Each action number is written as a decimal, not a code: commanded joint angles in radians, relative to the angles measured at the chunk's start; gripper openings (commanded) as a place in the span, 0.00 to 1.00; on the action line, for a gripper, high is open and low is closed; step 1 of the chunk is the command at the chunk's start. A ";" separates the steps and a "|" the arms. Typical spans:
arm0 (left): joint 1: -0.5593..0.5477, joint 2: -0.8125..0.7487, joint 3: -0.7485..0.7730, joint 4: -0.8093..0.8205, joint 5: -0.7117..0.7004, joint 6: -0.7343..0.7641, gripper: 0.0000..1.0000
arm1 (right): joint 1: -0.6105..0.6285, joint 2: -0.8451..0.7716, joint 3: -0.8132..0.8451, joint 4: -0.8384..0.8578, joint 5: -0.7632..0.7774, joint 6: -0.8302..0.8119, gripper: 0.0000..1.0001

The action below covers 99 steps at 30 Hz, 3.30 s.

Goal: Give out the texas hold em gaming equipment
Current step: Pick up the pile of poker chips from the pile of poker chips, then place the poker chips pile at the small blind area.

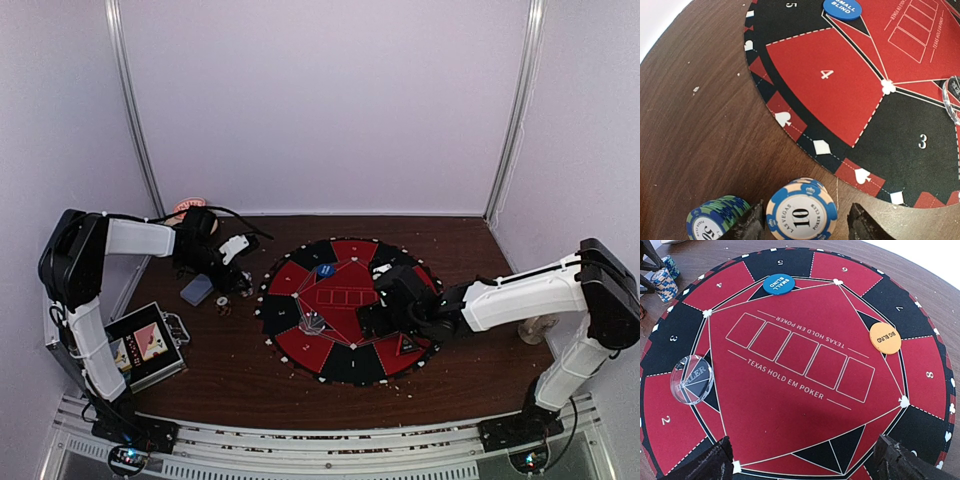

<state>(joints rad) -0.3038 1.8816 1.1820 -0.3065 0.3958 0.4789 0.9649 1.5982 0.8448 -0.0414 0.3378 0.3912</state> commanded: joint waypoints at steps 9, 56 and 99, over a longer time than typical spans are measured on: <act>0.008 0.004 0.013 0.029 -0.012 -0.008 0.45 | 0.009 0.010 0.023 -0.009 0.021 -0.008 1.00; -0.122 0.290 0.588 -0.149 0.011 -0.124 0.31 | 0.001 -0.080 -0.020 0.002 0.179 -0.002 1.00; -0.150 0.465 0.608 -0.092 -0.150 -0.244 0.31 | -0.001 -0.023 -0.006 0.003 0.189 -0.004 1.00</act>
<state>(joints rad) -0.4572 2.3302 1.7821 -0.4408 0.2554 0.2436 0.9688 1.5604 0.8326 -0.0402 0.4995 0.3916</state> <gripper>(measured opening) 0.384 1.000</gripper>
